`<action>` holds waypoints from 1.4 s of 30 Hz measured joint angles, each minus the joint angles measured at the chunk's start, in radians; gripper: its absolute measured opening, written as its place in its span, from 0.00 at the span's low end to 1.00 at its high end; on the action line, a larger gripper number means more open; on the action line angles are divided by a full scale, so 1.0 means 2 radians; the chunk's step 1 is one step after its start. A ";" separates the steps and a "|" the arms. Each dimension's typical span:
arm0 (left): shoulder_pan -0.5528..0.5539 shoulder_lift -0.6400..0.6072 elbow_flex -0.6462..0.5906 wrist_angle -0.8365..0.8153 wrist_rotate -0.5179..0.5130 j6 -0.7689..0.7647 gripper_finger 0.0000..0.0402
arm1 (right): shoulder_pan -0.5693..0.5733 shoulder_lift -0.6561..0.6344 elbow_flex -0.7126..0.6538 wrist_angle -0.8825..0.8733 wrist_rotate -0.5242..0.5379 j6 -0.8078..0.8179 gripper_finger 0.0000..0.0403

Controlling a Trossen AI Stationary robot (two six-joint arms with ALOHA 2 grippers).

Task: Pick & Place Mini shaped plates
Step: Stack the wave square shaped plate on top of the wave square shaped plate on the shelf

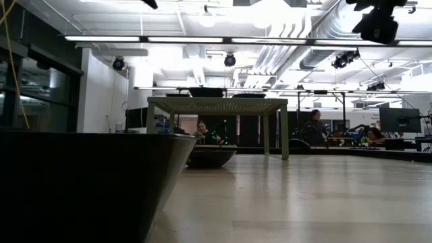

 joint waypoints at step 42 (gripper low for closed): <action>-0.389 -0.025 -0.157 0.098 -0.201 -0.250 0.42 | 0.557 0.426 0.000 0.160 0.167 0.310 0.46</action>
